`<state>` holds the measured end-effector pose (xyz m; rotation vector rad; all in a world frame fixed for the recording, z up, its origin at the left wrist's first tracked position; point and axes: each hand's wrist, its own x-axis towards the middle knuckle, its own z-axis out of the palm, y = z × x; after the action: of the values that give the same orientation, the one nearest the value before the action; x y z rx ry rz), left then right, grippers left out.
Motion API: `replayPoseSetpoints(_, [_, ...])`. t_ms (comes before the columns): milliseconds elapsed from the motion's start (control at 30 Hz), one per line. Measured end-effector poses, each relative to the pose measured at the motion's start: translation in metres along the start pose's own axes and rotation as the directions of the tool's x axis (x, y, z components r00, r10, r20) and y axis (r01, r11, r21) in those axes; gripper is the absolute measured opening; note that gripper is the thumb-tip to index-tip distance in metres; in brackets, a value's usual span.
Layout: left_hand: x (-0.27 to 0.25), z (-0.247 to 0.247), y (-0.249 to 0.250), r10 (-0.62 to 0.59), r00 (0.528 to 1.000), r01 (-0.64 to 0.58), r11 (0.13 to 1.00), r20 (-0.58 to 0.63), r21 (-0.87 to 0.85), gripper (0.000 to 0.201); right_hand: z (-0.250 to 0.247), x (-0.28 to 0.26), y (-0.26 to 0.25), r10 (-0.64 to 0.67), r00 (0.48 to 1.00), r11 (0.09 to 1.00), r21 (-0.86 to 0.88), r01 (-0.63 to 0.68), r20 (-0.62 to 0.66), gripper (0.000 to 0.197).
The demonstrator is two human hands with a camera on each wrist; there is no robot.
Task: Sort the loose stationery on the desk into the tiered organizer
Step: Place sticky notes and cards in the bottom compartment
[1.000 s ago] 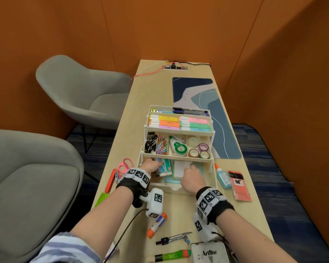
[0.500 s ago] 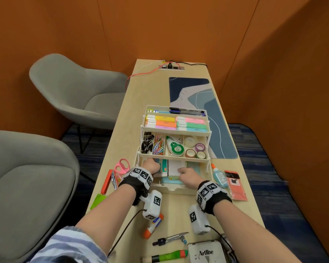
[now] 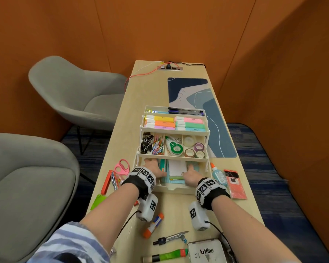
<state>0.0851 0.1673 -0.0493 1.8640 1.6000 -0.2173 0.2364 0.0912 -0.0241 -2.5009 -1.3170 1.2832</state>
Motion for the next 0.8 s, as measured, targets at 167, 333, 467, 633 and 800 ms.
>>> replayPoseSetpoints(167, [-0.003,-0.002,0.001,-0.034,0.999,0.036,0.998,-0.036,0.051,0.075,-0.009,0.005,0.005,0.052,0.998,0.998,0.046,-0.054,0.027,0.060])
replayPoseSetpoints(333, [-0.007,-0.008,0.004,-0.098,0.994,0.104,0.978,-0.043,0.183,0.059,-0.006,0.001,0.001,0.045,0.999,0.999,0.016,-0.045,0.023,0.056])
replayPoseSetpoints(467, [-0.009,-0.006,0.005,-0.086,0.994,0.099,0.968,-0.066,0.230,0.060,-0.002,0.002,-0.002,0.021,1.000,1.000,0.020,-0.021,0.022,0.048])
replayPoseSetpoints(633, [-0.005,-0.005,0.010,-0.038,0.999,0.047,0.967,-0.037,0.249,0.061,0.002,0.008,-0.017,0.039,0.998,0.994,0.103,-0.044,0.050,0.052])
replayPoseSetpoints(800, [-0.003,-0.005,0.007,-0.018,0.999,0.028,0.958,-0.036,0.285,0.054,0.007,0.007,-0.035,0.001,0.997,0.992,0.128,-0.010,0.072,0.053])
